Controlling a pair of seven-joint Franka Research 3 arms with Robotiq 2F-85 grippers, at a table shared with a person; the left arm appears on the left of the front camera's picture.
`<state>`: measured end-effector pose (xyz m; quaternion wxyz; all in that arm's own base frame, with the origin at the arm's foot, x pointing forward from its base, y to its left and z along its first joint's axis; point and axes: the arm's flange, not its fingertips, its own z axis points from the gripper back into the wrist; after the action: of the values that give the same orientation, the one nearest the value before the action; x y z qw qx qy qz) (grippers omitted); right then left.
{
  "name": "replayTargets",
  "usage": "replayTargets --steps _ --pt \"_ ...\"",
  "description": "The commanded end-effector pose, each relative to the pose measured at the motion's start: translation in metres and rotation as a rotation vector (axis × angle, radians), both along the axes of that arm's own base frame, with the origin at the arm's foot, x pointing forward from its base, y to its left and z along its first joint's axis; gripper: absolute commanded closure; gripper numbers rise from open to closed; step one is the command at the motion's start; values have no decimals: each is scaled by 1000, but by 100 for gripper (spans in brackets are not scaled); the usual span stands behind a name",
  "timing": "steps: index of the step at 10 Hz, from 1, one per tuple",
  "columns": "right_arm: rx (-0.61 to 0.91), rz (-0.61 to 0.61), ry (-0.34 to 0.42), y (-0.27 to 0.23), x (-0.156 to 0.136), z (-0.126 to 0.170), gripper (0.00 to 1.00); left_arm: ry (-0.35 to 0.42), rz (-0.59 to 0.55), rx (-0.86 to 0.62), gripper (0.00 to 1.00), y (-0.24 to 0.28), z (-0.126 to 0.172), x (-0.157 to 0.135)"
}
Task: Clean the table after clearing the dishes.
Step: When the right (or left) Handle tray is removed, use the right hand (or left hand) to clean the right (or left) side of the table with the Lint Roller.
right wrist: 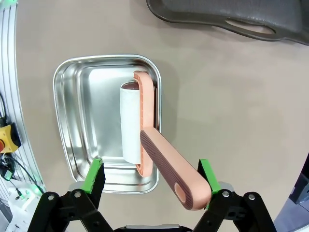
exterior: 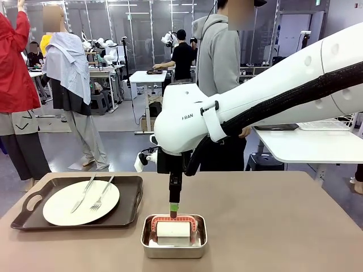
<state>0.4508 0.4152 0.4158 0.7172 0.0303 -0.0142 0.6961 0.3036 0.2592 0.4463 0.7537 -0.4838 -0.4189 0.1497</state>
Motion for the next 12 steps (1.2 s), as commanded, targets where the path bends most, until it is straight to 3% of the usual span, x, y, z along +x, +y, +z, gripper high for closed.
replayTargets --steps 1,8,10,12 --pt "3 2 4 2 -3 1 5 -27 -2 -7 0 3 2 0" --pt "1 3 0 1 -1 0 5 -27 -2 -7 0 3 2 0" --pt "259 -349 154 -46 32 44 5 -27 -2 -7 0 3 2 0" --pt "605 -659 379 -135 52 75 5 -27 -2 -7 0 3 2 0"
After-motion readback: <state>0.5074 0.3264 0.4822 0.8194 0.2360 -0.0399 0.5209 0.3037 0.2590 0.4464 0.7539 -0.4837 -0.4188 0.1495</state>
